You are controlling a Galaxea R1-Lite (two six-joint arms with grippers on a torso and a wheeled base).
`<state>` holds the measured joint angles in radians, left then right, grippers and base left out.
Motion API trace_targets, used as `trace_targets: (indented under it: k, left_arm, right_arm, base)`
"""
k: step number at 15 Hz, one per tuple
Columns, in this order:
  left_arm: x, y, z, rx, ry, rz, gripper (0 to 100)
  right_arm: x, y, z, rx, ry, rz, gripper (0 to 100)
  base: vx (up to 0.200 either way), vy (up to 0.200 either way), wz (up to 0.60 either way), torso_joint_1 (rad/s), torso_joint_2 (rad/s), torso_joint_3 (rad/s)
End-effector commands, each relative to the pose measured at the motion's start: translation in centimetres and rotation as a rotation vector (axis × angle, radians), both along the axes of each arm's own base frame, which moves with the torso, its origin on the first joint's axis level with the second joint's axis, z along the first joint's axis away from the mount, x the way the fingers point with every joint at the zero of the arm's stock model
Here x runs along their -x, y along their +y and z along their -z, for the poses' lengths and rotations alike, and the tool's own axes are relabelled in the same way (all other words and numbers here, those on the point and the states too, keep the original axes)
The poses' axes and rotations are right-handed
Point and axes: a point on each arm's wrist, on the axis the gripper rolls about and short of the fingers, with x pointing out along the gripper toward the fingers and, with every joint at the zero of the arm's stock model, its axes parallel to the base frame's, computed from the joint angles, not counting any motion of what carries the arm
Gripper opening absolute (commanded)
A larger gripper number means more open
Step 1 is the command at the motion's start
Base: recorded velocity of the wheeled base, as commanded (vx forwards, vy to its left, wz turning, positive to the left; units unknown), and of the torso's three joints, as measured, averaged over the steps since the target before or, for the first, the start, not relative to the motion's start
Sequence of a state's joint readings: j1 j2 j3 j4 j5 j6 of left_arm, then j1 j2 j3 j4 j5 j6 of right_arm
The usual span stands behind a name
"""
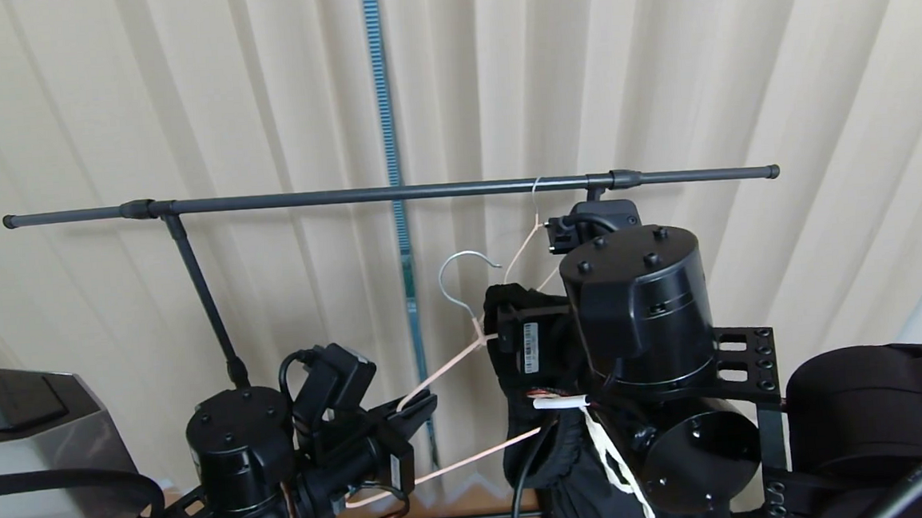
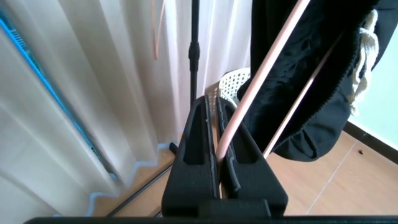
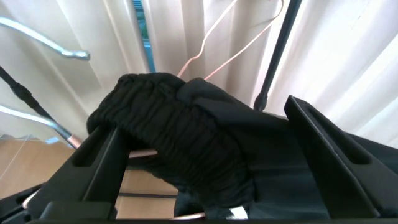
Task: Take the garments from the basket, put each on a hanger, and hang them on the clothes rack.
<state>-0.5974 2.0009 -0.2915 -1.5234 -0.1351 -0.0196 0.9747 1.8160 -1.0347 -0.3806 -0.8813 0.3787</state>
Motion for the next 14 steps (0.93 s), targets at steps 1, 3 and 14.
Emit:
trace_targets:
  k: [1, 3, 14]
  left_arm:
    - [-0.3, 0.1, 0.3, -0.004, 0.006, -0.009, 0]
    - [-0.4, 0.2, 0.2, 0.0, 0.0, -0.013, 0]
    - [-0.7, 0.4, -0.1, 0.024, -0.014, -0.026, 0]
  right_arm:
    - [0.2, -0.2, -0.3, -0.007, -0.004, -0.003, 100]
    - [0.7, -0.1, -0.3, 0.002, -0.004, -0.019, 100]
    - [1.9, -0.8, -0.8, 0.017, -0.008, -0.052, 100]
  base:
    - [0.0, 0.0, 0.0, 0.0, 0.0, 0.0]
    - [0.0, 0.0, 0.0, 0.0, 0.0, 0.0]
    - [0.0, 0.0, 0.0, 0.0, 0.0, 0.0]
